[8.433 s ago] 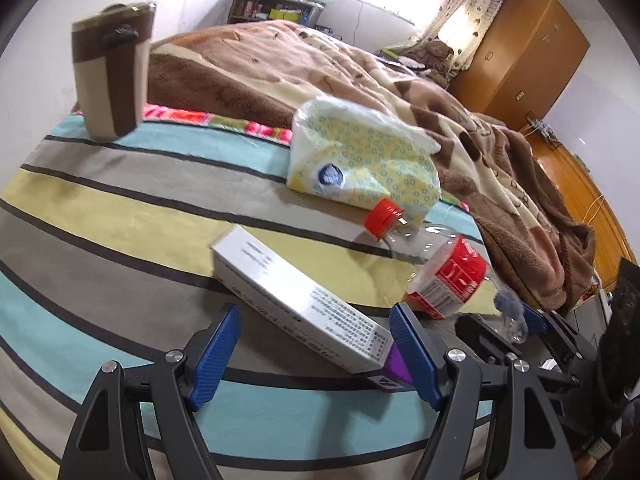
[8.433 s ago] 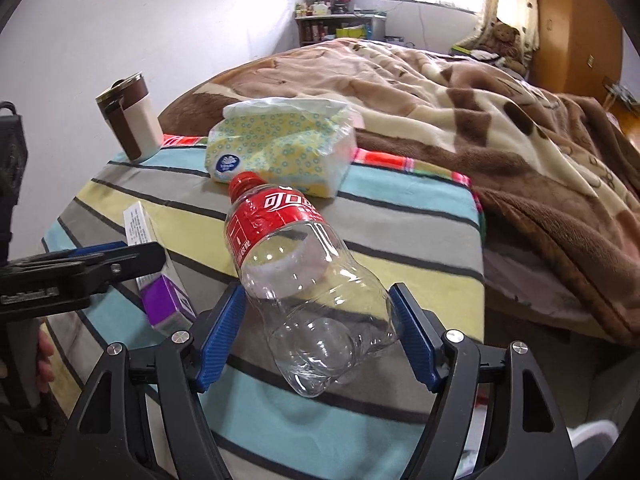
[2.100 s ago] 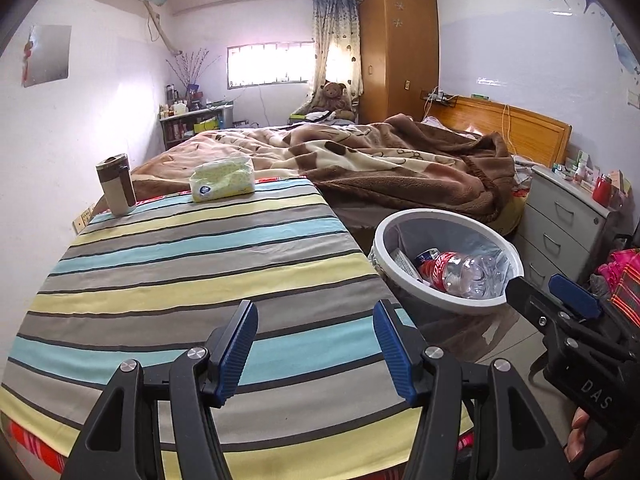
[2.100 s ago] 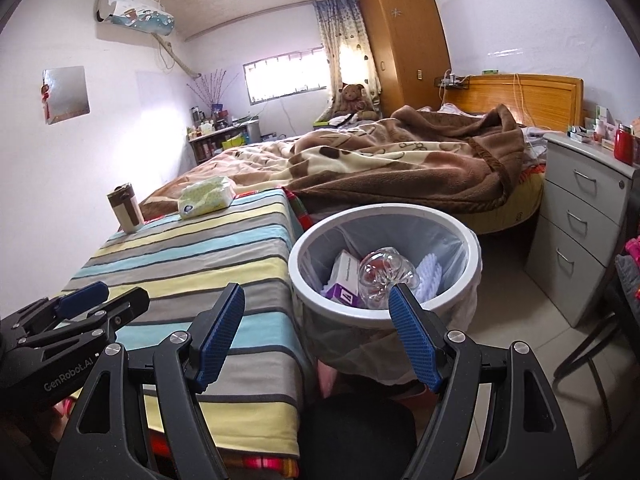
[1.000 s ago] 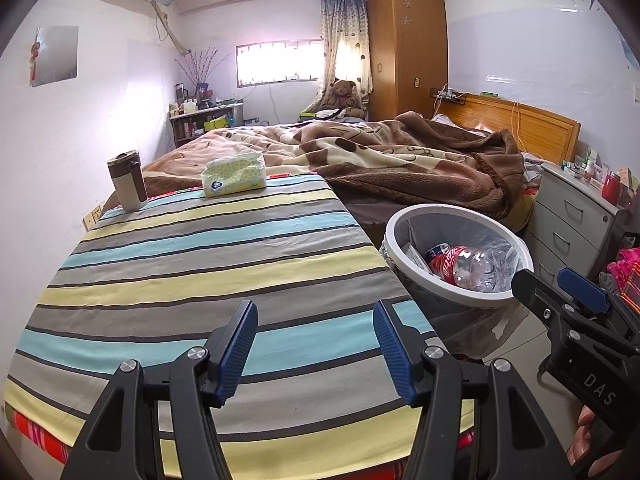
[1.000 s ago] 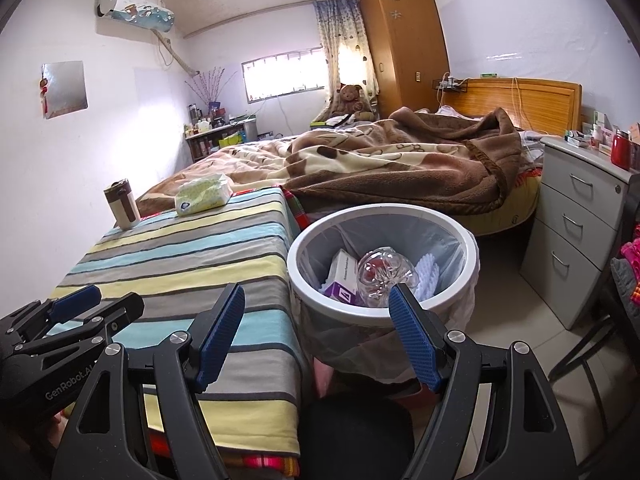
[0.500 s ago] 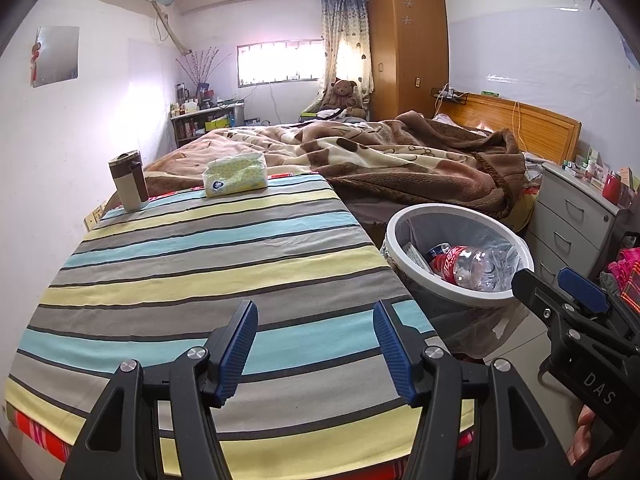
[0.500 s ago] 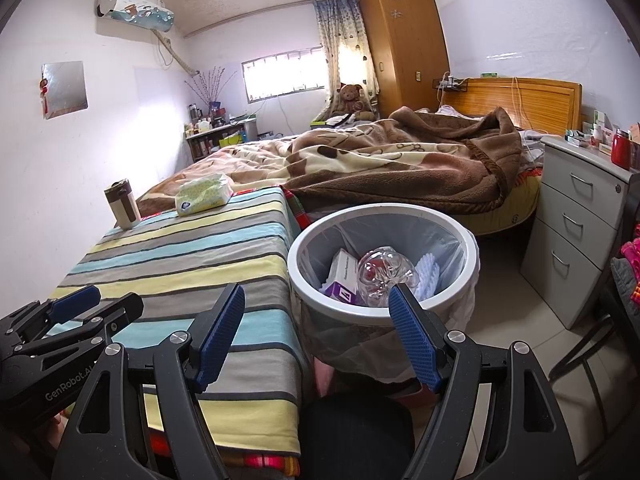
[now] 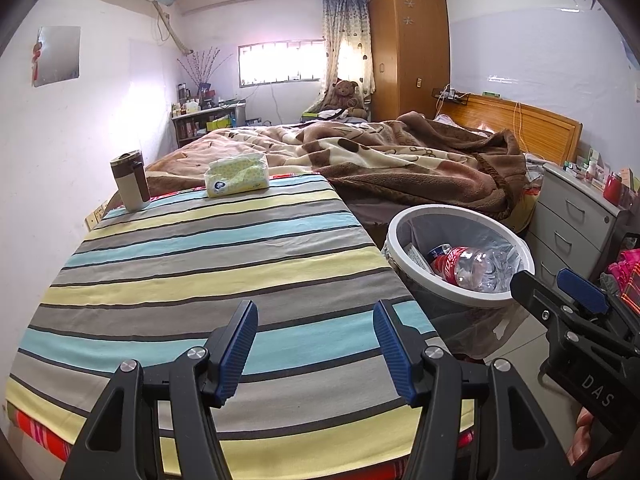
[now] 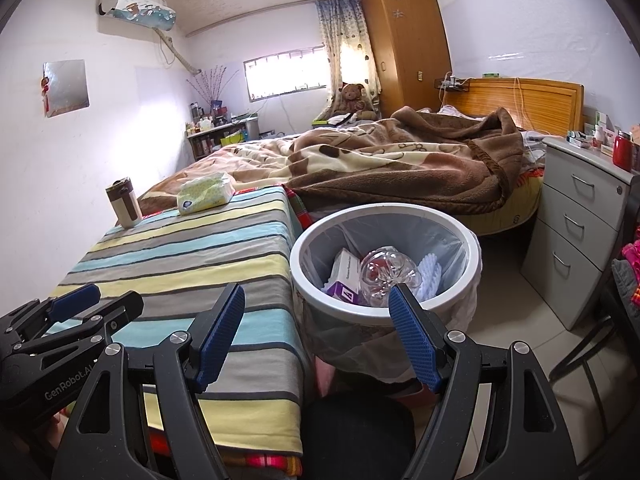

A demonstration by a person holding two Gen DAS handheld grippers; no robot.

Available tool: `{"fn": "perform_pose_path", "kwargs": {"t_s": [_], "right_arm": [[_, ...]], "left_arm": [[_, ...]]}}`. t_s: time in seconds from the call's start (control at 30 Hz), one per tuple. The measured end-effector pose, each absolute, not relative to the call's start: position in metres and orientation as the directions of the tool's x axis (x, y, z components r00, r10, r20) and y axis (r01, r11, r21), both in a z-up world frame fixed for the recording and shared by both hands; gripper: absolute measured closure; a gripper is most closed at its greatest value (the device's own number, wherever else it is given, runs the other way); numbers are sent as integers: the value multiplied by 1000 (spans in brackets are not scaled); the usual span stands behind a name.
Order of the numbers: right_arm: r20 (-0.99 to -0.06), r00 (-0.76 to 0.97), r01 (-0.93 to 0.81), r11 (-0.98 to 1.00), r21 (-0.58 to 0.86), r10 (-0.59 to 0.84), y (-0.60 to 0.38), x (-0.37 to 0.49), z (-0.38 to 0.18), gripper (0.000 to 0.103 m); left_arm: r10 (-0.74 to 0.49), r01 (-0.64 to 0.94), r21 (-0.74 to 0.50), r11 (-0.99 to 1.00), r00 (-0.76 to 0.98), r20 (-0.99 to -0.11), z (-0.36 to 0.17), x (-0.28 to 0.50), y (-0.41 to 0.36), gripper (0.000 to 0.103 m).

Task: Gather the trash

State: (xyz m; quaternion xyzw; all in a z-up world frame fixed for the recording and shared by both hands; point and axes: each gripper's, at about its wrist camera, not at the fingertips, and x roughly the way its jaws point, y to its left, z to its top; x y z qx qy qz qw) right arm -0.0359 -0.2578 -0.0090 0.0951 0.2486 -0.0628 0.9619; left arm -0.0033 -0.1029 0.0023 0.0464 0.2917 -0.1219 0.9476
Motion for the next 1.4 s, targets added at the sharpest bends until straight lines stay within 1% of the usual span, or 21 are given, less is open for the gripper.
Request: {"fn": "perform_pose_path", "kwargs": {"t_s": [1.4], "right_arm": [[-489,869,166,974,152,-72,-255,-35,-8,27]], "left_arm": [[-200,254,16,967,800,-566,3,-2,-98,43]]}}
